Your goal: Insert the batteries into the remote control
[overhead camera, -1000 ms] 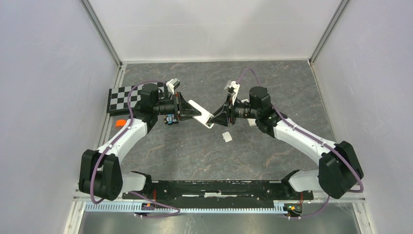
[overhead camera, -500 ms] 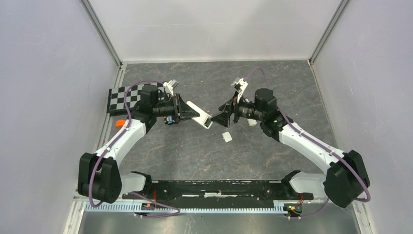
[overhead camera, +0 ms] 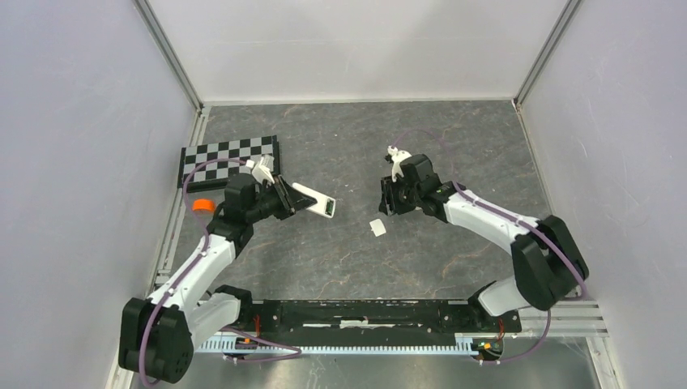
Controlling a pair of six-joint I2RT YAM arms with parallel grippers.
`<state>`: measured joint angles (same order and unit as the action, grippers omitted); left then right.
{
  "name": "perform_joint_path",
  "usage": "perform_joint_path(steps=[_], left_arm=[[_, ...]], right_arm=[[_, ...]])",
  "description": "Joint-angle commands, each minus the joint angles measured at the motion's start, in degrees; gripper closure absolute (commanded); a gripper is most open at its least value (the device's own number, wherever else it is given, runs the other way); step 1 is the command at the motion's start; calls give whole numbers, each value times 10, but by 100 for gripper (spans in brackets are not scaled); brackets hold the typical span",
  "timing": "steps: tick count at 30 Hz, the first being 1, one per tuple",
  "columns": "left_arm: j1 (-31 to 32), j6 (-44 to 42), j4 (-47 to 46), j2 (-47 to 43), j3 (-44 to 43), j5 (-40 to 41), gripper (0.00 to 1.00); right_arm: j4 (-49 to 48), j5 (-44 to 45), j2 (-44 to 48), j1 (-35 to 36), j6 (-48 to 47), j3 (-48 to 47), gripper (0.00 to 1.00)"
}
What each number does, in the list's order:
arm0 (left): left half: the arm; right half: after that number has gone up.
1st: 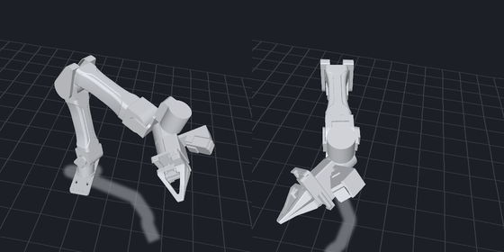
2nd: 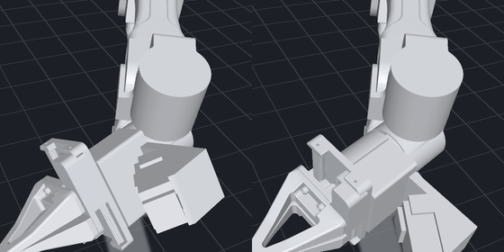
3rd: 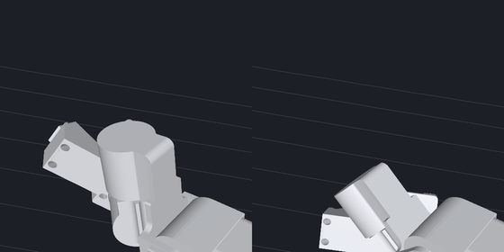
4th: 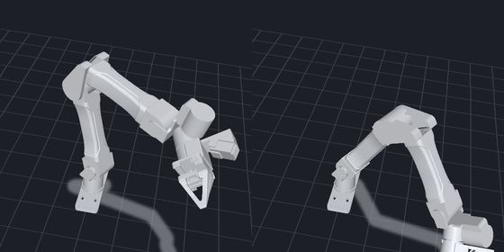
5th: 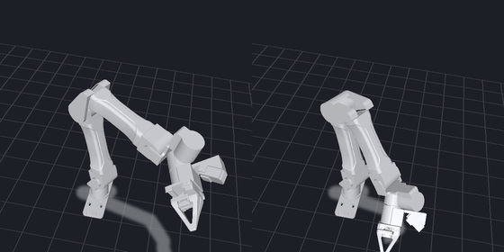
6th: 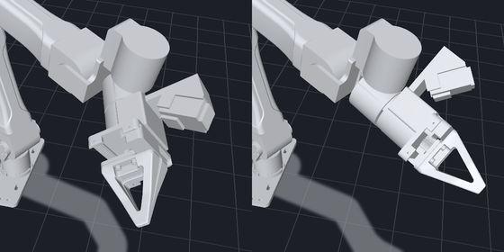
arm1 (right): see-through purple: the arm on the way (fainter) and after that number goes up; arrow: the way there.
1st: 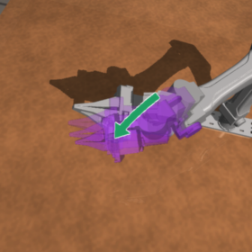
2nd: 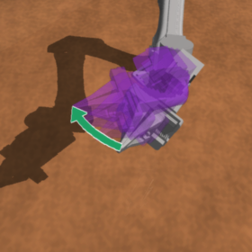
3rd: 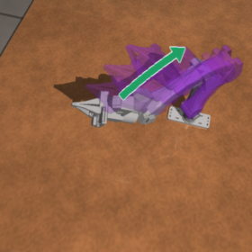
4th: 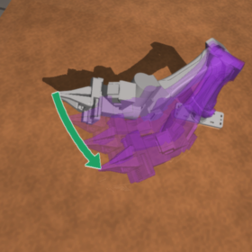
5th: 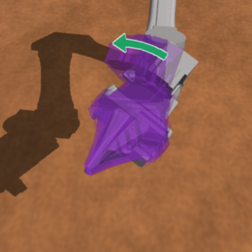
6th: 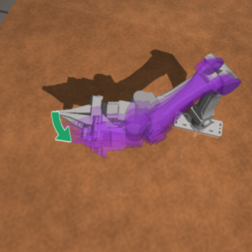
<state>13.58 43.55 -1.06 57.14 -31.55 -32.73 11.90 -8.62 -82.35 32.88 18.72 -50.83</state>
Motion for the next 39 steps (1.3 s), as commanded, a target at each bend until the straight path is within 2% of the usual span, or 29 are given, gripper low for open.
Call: perform_joint_path(steps=[1,4,8,15,24,29,32,36,39], left_arm=[[-1,76,-92,-3,47,51,98],[3,126,-142,15,81,55,98],[12,175,-198,29,117,79,98],[15,181,-212,37,125,84,98],[15,171,-201,33,126,85,98],[15,154,-174,18,119,100,98],[15,148,-163,12,113,101,98],[15,137,-148,2,106,105,98],[15,132,-139,-8,105,113,98]], right_arm=[[47,29,-35,1,15,10,51],[41,13,-56,2,37,21,42],[31,1,-71,1,97,47,47],[-87,-91,-75,1,205,128,59],[-208,-142,-92,14,214,137,56],[-267,-96,-120,19,116,121,52],[-272,-129,-124,19,66,101,51],[-223,-151,-71,19,8,89,47],[-162,-122,-30,19,-44,78,39]])
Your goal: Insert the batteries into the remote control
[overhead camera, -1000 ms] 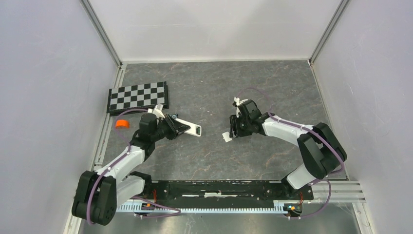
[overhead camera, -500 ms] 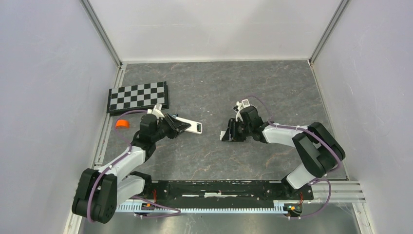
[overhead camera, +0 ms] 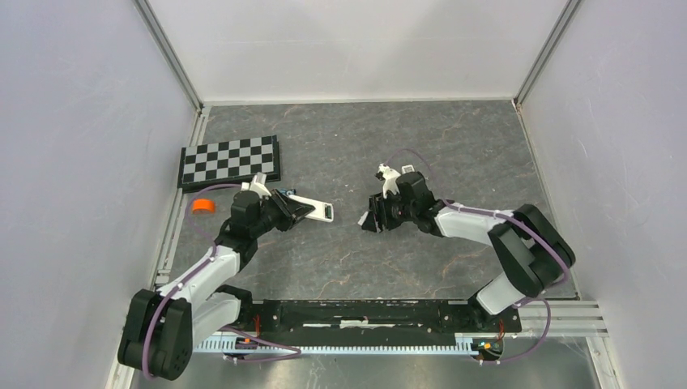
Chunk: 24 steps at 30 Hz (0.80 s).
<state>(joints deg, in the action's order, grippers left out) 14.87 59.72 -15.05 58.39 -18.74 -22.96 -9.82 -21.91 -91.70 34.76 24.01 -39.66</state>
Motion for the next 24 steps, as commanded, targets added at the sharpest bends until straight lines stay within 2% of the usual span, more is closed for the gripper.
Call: perform_joint_path(steps=[1,2,3,5,11,15,24], left_arm=[[2,-32,4,-22,-24,17,98],[2,-35,7,-23,-25,19,98],[2,-38,10,-23,-27,19,98],[2,-43,16,-23,-31,20,98],[2,-51,23,-19,-38,17,98],[2,-56,26,-15,-43,14,98],[2,-62,27,-3,-53,5,98]], right_arm=[[77,24,69,0,-119,-41,33],[96,46,70,0,-137,-51,28],[121,66,65,0,-152,-62,17],[154,101,51,3,-182,-85,3],[220,172,-12,41,-280,-158,2],[269,170,-54,65,-333,-204,8],[268,178,-93,77,-316,-210,17]])
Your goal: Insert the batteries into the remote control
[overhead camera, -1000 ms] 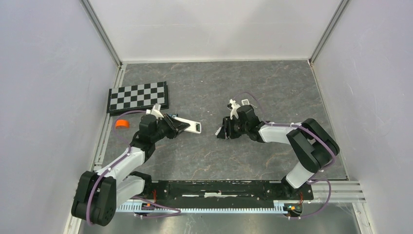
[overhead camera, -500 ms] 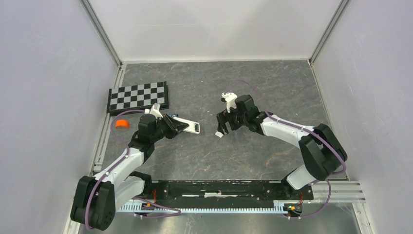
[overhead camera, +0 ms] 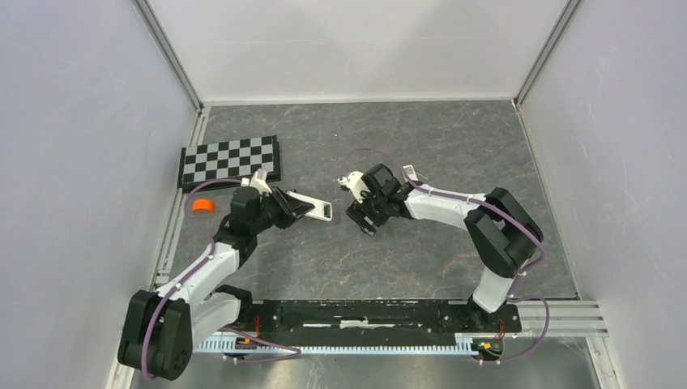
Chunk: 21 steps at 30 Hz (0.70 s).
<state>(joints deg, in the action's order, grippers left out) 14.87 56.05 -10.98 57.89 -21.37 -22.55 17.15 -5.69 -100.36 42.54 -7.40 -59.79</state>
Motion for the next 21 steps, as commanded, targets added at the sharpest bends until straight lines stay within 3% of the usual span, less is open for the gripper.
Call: perform_joint_path(steps=[1,10,17,21], left_arm=[[1,-23,-16,2,-26,1,98],[2,-18,-28,12,-25,-4,98],[2,-18,-30,17,-25,-6,98],[2,-17,-31,17,-24,-6,98]], right_arm=[[-3,16,-8,-1,0,-7,18],[-5,-18,-48,-1,7,-16,27],[54,-15,-63,-1,15,-41,38],[75,-11,-66,0,14,-44,32]])
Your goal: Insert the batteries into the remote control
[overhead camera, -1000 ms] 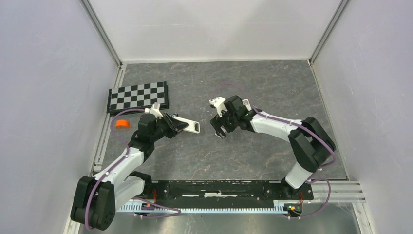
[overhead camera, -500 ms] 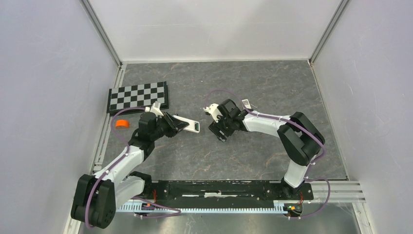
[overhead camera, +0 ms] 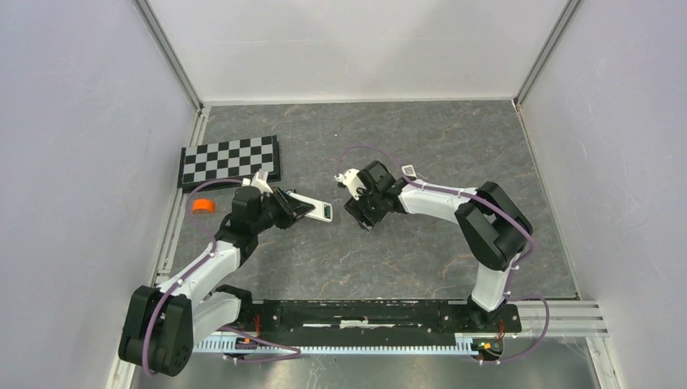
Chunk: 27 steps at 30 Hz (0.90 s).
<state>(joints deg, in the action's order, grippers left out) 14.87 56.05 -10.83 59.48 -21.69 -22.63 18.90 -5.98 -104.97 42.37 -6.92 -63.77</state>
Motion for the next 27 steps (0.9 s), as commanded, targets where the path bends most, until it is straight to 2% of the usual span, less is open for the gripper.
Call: perform_joint_path(steps=[1,5,16,21,27], left_arm=[[2,-17,-33,1,-21,-5,98],[2,-17,-34,7,-23,-6,98],[2,-13,-36,8,-21,-10,98],[2,-23,-38,33,-30,-43,98],[2,-55,-39,113,-65,-118,98]], right_arm=[[62,-8,-20,3,4,-4,30],[71,-8,-18,3,-9,-5,29],[59,23,-15,8,-2,-1,51],[-6,9,43,9,-2,38,54],[-71,-46,133,11,-25,98,55]])
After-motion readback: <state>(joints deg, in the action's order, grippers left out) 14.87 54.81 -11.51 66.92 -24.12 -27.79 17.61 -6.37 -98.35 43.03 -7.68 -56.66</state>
